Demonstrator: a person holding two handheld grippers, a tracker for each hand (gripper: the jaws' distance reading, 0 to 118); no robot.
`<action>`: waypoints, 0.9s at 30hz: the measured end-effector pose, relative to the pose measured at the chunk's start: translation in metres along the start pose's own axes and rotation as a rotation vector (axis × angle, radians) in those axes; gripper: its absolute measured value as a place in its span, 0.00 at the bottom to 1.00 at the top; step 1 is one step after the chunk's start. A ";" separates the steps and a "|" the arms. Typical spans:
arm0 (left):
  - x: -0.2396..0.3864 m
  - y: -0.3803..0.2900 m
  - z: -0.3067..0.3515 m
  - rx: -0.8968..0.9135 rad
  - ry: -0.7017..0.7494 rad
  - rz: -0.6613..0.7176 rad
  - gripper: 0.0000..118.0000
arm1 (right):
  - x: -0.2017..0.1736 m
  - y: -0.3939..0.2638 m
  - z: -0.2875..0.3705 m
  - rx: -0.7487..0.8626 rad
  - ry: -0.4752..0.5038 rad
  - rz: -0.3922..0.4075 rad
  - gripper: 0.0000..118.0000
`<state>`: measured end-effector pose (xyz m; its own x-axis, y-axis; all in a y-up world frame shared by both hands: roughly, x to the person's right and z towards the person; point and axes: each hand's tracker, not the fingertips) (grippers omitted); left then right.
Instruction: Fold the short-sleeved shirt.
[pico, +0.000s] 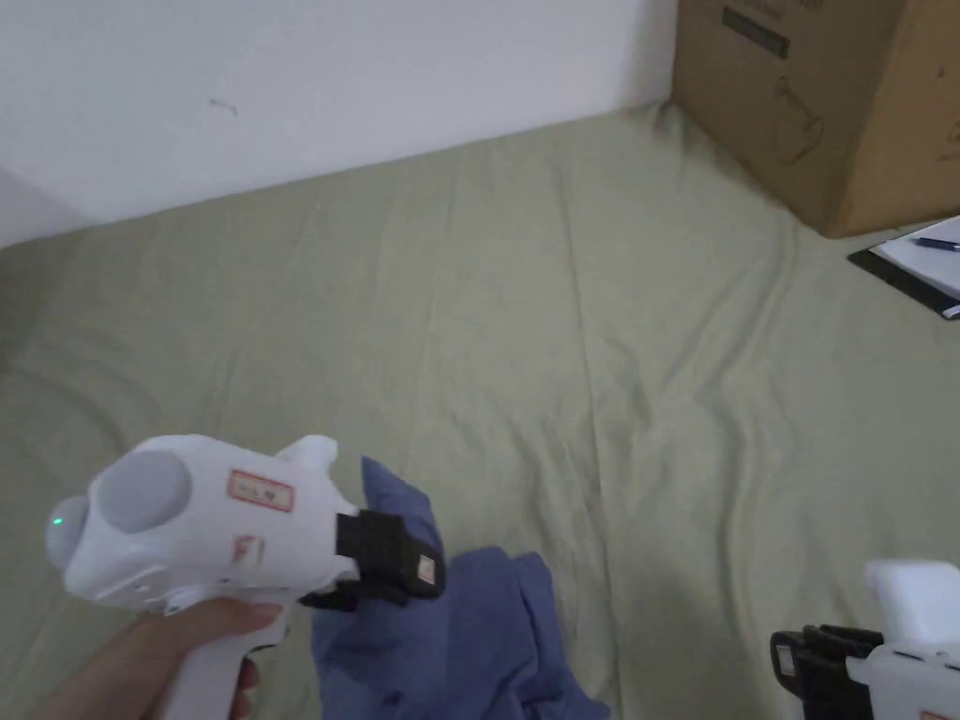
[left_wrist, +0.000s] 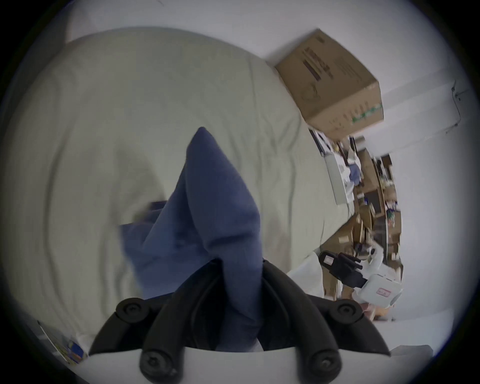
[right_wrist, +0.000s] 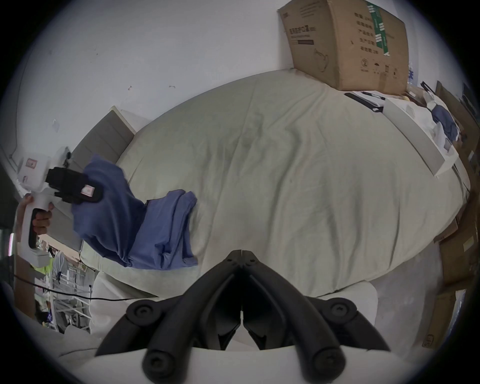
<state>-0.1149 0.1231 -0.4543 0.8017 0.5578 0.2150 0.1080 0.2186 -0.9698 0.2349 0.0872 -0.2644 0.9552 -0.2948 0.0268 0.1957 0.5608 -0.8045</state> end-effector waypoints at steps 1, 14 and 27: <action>0.003 0.004 -0.019 -0.029 -0.007 -0.023 0.09 | 0.004 -0.001 0.002 0.003 -0.011 -0.008 0.00; -0.059 -0.026 0.016 0.163 0.009 0.102 0.88 | 0.021 -0.011 0.004 -0.018 -0.060 -0.072 0.00; -0.109 -0.075 -0.005 0.194 -0.028 0.309 0.00 | -0.009 -0.002 -0.014 -0.040 -0.012 -0.001 0.00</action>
<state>-0.2077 0.0423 -0.4059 0.7625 0.6421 -0.0790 -0.2521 0.1825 -0.9504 0.2228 0.0778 -0.2715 0.9576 -0.2859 0.0340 0.1874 0.5291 -0.8276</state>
